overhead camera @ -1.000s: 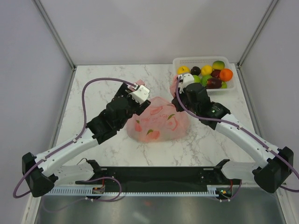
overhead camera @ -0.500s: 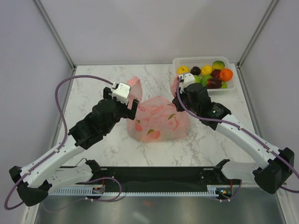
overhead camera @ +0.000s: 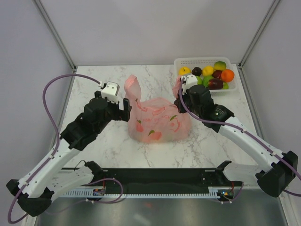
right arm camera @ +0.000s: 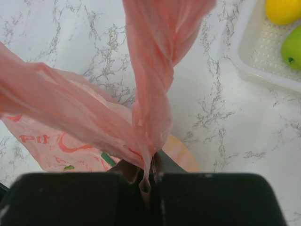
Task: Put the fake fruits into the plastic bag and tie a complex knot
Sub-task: Tie the plastic bag at the center of the board.
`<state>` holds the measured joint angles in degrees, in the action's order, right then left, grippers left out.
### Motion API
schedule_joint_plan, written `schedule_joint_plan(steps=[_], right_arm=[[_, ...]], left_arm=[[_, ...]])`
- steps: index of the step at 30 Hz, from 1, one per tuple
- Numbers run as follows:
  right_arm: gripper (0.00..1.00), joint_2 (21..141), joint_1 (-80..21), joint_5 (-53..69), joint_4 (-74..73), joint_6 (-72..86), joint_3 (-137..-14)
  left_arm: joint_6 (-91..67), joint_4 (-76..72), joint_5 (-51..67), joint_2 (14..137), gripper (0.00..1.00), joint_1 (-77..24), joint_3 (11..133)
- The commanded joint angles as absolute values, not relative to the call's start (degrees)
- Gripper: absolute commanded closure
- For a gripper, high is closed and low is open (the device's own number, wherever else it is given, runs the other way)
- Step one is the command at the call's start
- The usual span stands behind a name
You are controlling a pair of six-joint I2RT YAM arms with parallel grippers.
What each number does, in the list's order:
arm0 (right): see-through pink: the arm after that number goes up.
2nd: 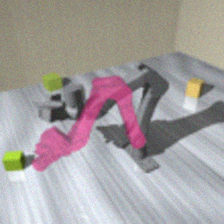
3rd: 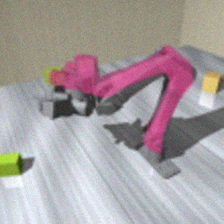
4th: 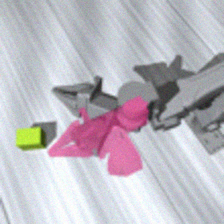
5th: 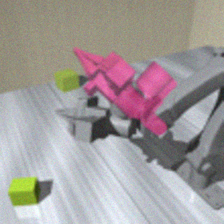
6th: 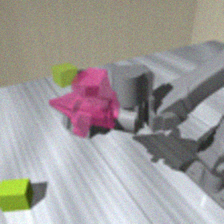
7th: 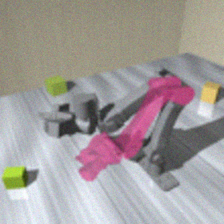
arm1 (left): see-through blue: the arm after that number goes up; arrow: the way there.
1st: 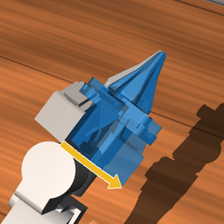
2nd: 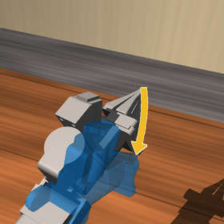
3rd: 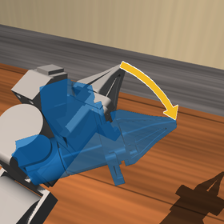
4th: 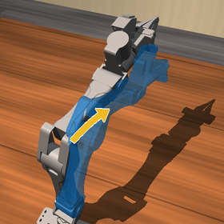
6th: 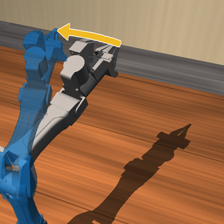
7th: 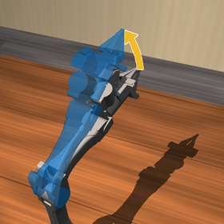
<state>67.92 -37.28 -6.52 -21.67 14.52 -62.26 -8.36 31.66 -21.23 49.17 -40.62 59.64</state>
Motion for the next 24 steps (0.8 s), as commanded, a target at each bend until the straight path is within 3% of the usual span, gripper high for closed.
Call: schedule_joint_plan(steps=[1, 8, 24], right_arm=[[1.0, 66.36, -37.35, -7.29, -20.3, 13.71, -62.4], [1.0, 66.01, -37.35, -7.65, -20.39, 13.45, -62.05], [1.0, 66.09, -37.35, -6.86, -20.13, 13.45, -62.14]], left_arm=[[-13.71, 32.08, -13.9, 50.26, 0.0, -40.17, 62.31], [-17.31, 28.22, -8.7, 55.1, 0.0, -40.17, 63.37], [-20.92, 6.95, -28.82, 57.92, 0.0, -40.69, 54.93]])
